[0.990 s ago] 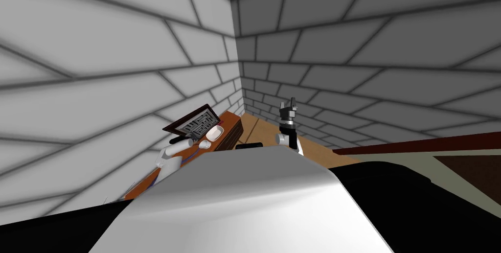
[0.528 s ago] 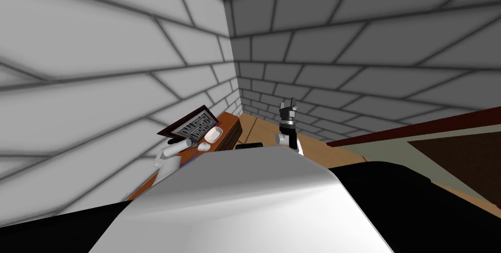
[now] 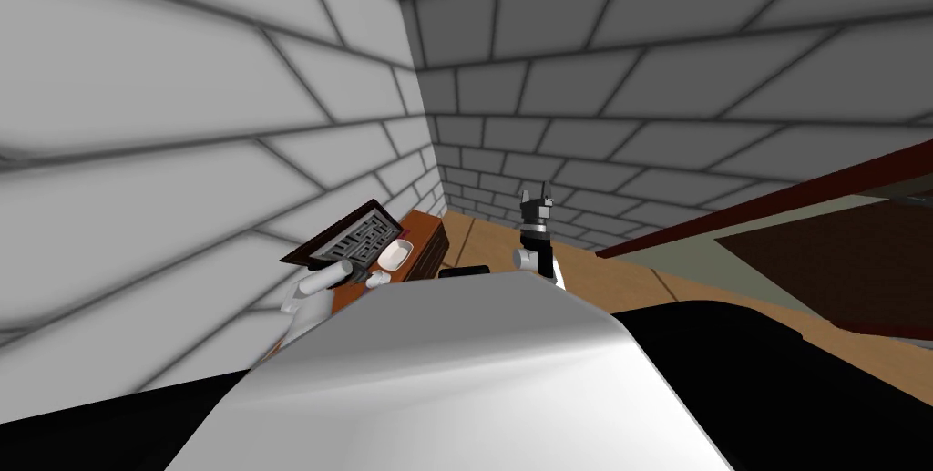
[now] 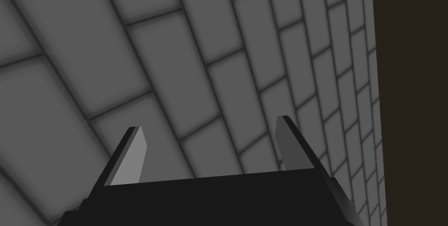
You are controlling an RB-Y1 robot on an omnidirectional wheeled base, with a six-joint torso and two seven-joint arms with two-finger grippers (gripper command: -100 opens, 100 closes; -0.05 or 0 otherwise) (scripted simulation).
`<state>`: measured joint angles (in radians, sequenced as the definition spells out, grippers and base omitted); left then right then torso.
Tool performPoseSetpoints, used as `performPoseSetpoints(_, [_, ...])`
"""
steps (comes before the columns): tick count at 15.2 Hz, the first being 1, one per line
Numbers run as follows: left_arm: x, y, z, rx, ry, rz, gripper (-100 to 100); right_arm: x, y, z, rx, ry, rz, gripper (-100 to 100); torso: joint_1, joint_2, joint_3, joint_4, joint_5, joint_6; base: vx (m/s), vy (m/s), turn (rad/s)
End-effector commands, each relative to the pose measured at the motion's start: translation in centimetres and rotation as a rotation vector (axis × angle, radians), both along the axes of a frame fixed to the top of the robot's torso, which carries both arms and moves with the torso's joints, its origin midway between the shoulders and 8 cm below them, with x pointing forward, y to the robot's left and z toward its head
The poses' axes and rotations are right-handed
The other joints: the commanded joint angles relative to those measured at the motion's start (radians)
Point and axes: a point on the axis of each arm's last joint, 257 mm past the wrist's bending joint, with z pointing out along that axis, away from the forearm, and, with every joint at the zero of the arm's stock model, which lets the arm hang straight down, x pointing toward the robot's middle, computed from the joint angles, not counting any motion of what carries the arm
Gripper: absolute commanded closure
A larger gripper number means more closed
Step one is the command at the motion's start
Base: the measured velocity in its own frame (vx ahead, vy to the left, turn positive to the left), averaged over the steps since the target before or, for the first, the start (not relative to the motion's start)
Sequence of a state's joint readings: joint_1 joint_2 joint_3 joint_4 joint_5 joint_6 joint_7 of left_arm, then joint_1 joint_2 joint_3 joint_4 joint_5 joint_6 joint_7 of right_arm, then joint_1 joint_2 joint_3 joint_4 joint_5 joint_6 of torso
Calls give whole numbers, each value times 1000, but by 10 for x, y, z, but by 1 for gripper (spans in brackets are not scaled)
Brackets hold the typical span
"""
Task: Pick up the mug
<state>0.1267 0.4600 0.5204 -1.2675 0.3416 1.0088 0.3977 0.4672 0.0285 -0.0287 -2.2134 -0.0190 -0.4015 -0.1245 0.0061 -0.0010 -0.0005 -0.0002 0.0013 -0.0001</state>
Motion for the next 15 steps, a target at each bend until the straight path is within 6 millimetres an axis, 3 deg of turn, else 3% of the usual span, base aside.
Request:
performPoseSetpoints(1, [-14, -6, -12, -66, 35, 64, -100, 0, 0, 0, 0, 0, 0, 0, 0, 0, 0, 0, 0, 0, -32, 64, -197])
performPoseSetpoints(10, [-60, -38, -37, -264, 162, 218, -100, 0, 0, 0, 0, 0, 0, 0, 2, -1, 0, 0, 0, 0, -26, 63, -150])
performPoseSetpoints(15, [-73, -52, -43, -332, 202, 269, -100, 0, 0, 0, 0, 0, 0, 0, 1, -1, -1, 0, 0, 0, -19, 60, -109])
